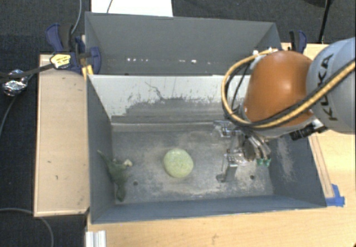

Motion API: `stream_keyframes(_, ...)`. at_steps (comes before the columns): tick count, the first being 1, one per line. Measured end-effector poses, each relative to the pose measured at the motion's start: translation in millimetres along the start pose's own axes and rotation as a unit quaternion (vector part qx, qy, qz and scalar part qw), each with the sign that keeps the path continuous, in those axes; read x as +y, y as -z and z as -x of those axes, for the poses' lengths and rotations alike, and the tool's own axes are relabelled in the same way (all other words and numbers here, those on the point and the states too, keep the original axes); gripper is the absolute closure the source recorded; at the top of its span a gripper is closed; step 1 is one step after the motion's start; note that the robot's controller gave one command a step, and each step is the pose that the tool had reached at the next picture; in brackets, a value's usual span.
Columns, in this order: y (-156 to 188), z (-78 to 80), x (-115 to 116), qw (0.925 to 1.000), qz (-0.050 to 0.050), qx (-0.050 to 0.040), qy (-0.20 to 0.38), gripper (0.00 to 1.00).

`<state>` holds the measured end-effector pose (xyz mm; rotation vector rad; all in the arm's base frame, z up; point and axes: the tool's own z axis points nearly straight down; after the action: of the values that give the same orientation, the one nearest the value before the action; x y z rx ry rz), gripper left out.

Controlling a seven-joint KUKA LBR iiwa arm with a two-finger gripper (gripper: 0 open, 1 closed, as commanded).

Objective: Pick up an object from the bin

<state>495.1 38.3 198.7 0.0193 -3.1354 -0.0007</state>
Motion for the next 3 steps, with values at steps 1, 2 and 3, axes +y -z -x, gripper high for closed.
stream_keyframes(1, 4.4, 1.6, -0.2, 1.0, 0.0, -0.0044, -0.001, 0.0)
stream_keyframes(2, -62.3, 14.8, 47.9, 0.9998, 0.001, -0.0055, -0.019, 0.0)
stream_keyframes(3, -72.7, 22.0, 73.4, 1.0, 0.0, -0.0011, -0.005, 0.0)
